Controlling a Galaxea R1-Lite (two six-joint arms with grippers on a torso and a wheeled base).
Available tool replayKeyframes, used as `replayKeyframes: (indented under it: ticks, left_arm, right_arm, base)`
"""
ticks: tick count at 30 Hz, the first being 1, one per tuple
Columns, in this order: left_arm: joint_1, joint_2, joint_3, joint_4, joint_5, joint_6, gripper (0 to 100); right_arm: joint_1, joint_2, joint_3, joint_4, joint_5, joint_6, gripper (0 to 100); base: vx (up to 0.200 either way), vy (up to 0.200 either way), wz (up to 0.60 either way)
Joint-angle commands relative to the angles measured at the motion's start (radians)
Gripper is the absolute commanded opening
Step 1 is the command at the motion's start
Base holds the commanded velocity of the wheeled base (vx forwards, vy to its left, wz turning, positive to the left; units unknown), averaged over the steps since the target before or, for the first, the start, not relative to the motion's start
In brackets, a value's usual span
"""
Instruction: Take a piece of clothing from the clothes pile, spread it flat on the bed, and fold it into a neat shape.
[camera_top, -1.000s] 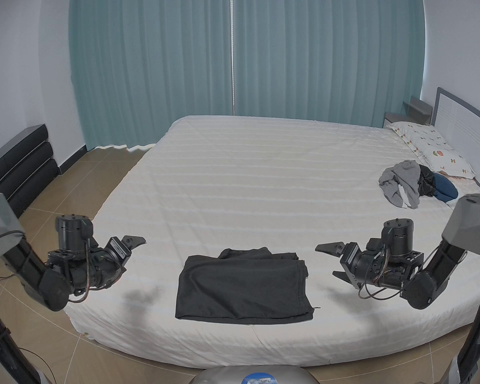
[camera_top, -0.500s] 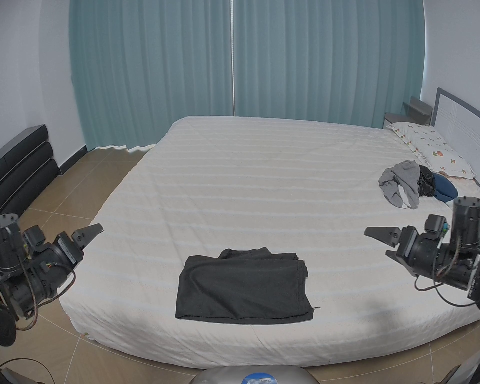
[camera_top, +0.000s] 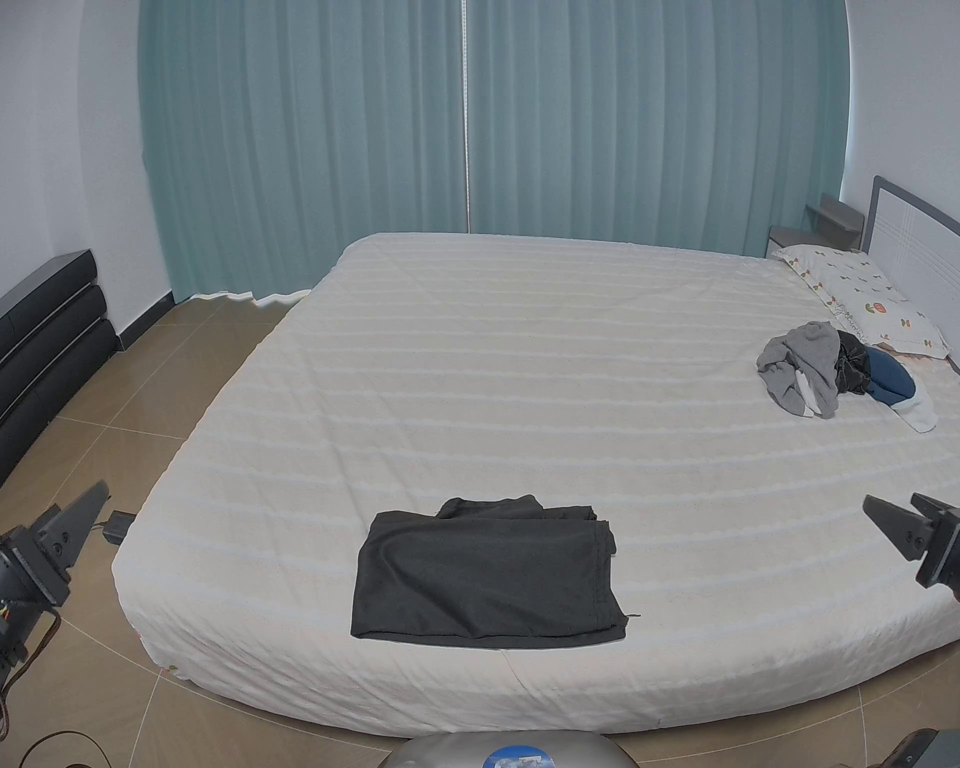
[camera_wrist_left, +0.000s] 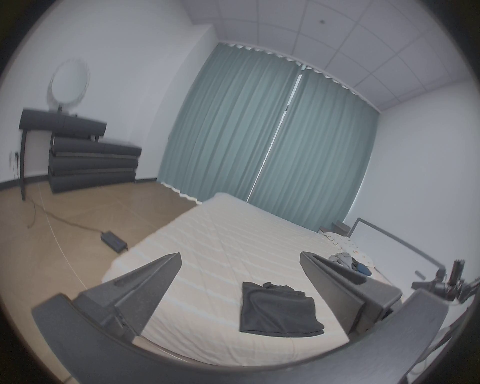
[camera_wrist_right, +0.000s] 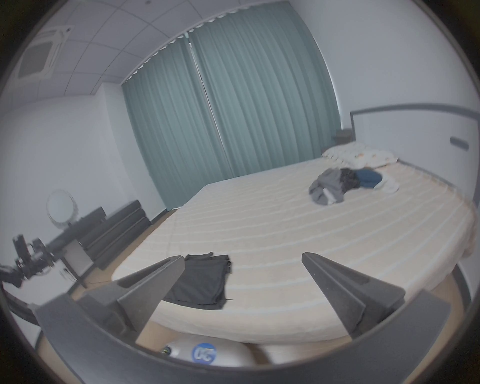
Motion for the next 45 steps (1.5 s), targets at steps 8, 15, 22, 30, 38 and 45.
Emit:
replayKeyframes:
  ticks: [8,15,22,30,38,45]
  left_arm:
    - [0.002,-0.381,0.007,0.167,0.089,0.237,100]
    - [0.002,-0.528,0.001,0.297,0.113,0.311,100]
    - [0.021,-0.617,0.013,0.337,0.147,0.378,100]
    - [0.080,-0.704,0.057,0.357,0.133,0.446,100]
    - [0.081,-0.706,0.221,0.156,0.130,0.458,100]
    - [0.081,-0.706,0.274,0.084,0.127,0.447,100]
  right_arm:
    - [-0.222,-0.410,-0.006,0.265,0.015,-0.254,100]
    - [-0.289,-0.550,-0.022,0.414,-0.005,-0.287,100]
    - [-0.320,-0.659,-0.032,0.497,-0.016,-0.287,100]
    - [-0.286,-0.788,-0.025,0.546,-0.021,-0.288,100]
    - [-0.283,-0.802,0.026,0.477,-0.031,-0.261,100]
    - [-0.283,-0.802,0.278,0.075,-0.022,-0.284,100]
  base:
    - [0.000,0.000,0.00]
    - [0.000,0.000,0.00]
    - [0.000,0.000,0.00]
    - [0.000,0.000,0.00]
    - [0.000,0.000,0.00]
    - [0.000,0.000,0.00]
